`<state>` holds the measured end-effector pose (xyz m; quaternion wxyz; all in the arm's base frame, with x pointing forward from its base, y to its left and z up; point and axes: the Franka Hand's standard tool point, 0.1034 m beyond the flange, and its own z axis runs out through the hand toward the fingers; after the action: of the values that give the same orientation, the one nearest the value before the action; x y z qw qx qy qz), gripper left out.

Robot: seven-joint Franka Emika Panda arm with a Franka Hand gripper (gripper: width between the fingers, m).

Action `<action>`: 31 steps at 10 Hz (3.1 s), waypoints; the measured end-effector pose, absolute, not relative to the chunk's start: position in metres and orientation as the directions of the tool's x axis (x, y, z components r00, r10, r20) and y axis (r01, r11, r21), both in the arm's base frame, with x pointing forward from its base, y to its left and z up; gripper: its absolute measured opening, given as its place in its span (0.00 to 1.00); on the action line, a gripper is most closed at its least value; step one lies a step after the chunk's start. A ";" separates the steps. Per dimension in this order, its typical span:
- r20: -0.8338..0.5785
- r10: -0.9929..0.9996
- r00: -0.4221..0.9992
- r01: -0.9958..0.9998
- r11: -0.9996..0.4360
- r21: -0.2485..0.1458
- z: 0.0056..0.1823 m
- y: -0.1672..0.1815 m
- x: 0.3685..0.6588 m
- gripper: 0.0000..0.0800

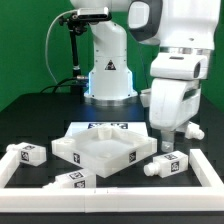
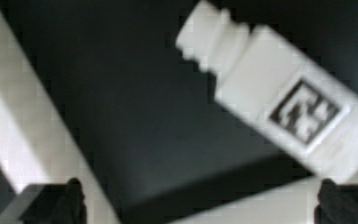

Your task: Assemble one leg

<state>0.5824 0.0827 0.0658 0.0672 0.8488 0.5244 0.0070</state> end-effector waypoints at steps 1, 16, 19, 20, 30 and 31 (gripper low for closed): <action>-0.086 0.876 0.474 0.880 -0.467 0.085 0.063 0.076 0.576 0.81; -0.104 0.957 0.270 0.963 -0.266 0.046 0.036 0.091 0.551 0.81; -0.110 0.962 0.252 0.968 -0.250 0.027 0.023 0.090 0.548 0.81; -0.109 0.962 0.250 0.968 -0.249 0.020 0.016 0.091 0.546 0.81; -0.100 0.944 0.316 0.949 -0.314 0.032 0.033 0.082 0.542 0.36; -0.092 0.914 0.396 0.918 -0.393 0.046 0.044 0.080 0.534 0.36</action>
Offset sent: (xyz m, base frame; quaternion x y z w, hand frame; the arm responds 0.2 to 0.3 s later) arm -0.0055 0.0155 -0.0111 0.0244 0.0047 0.0406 0.9989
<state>0.5339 0.0798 0.0437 0.0446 0.8341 0.5491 -0.0259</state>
